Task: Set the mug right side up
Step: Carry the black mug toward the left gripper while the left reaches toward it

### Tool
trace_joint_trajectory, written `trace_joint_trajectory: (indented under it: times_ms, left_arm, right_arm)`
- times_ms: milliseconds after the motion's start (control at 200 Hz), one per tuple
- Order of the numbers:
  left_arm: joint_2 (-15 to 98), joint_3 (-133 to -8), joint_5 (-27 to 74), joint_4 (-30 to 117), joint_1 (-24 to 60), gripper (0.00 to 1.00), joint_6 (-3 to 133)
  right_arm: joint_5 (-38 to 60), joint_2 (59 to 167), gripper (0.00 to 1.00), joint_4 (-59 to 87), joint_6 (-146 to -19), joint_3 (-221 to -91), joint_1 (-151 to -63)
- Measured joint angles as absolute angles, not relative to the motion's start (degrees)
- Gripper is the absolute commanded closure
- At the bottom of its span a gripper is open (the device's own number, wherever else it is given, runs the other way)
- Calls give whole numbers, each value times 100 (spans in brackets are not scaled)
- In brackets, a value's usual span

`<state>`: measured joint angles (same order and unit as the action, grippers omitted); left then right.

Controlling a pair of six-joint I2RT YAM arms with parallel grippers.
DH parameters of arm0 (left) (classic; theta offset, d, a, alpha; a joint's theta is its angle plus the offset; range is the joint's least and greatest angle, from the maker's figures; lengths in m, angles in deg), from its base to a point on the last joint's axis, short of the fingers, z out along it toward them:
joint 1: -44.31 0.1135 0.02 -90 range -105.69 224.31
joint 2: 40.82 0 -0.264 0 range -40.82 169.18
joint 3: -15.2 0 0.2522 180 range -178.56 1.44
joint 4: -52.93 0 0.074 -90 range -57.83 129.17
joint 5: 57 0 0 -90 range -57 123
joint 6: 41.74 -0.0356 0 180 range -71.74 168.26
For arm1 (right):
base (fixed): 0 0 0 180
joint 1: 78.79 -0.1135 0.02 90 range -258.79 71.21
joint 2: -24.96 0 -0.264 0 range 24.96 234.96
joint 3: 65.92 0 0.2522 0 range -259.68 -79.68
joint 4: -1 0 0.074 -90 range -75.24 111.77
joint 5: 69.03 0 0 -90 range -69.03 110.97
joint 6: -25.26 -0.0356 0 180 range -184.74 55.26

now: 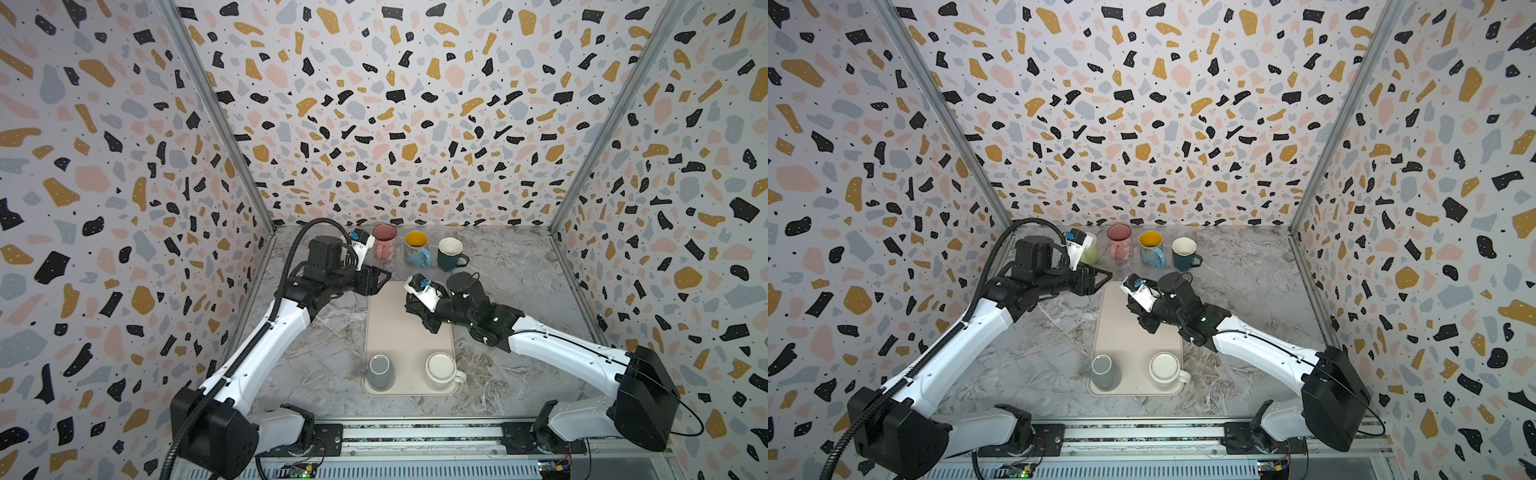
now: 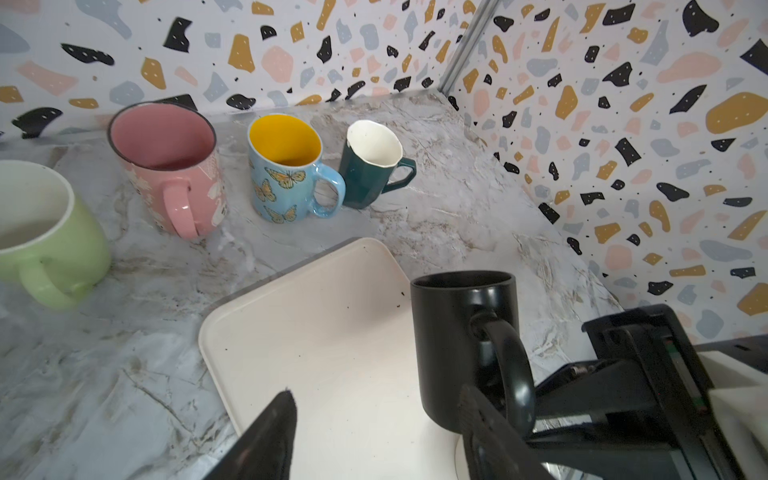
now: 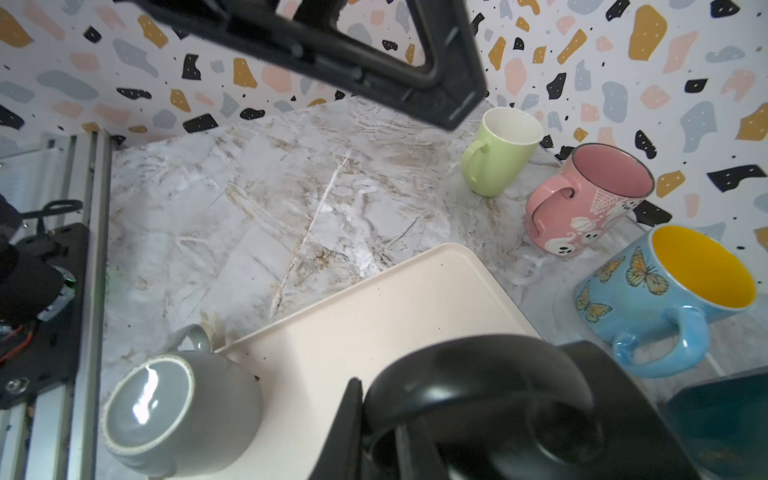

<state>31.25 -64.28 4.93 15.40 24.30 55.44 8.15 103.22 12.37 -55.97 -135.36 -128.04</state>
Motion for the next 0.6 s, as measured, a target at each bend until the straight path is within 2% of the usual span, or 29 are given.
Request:
trace_joint_trajectory:
  times_ms: [601]
  left_arm:
    - [3385,-6430,20,1393,1792,38,5494]
  right_arm:
    - [891,10348,100,1353,-5114,-13643,-13051]
